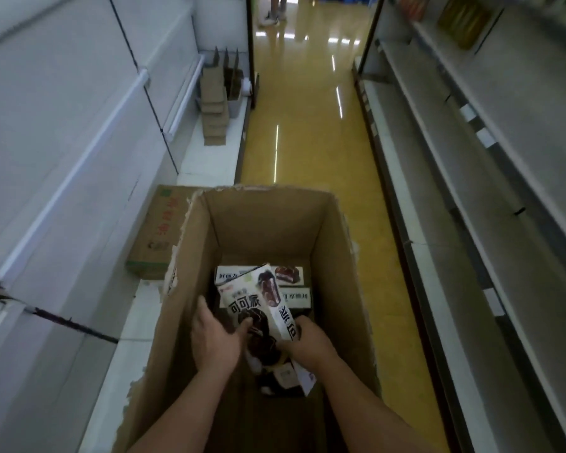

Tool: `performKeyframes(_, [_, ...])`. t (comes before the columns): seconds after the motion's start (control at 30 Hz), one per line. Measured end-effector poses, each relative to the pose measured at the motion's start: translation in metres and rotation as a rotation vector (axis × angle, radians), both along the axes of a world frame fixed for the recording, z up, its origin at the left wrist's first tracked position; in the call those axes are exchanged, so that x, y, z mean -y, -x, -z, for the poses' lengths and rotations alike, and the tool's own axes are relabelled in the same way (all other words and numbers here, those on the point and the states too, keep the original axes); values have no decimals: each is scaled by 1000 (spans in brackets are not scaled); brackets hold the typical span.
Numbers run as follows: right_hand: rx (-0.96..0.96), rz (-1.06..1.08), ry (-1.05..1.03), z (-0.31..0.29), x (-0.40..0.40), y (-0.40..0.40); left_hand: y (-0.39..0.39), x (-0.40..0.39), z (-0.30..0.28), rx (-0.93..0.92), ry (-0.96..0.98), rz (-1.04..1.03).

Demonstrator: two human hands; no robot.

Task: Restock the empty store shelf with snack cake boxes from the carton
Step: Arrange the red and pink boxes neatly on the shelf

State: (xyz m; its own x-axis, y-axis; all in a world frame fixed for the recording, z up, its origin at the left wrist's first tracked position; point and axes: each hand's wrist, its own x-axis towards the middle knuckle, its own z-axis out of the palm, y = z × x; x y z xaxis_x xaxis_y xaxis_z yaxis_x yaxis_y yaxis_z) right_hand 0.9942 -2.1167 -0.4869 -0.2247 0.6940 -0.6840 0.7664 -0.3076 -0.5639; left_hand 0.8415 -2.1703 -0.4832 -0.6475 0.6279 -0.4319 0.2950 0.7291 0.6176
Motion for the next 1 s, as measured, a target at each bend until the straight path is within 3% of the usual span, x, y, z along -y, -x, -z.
performKeyframes(0.13, [-385,288,228,-61,3,-19,-15,2,-50,504,-143,-158])
performKeyframes(0.2, [-468,314,276,-86,7,-30,-21,4,-74,599,-152,-108])
performKeyframes(0.43, [-600,387,266,-153,21,-62,-38,5,-147,562,-249,115])
performKeyframes(0.67, [-676,632,-39,-209,32,-84,-84,-1,-199,548,-282,308])
performKeyframes(0.73, [-550,695,-287,-221,43,-86,-106,-2,-207,505,-326,364])
performKeyframes(0.83, [148,469,-762,-226,62,-80,-146,6,-221,742,-355,408])
performKeyframes(0.9, [452,228,-952,-226,76,-78,-162,14,-229,896,-353,370])
performKeyframes(1.0, [338,112,-971,-233,96,-90,-158,18,-218,1030,-338,269])
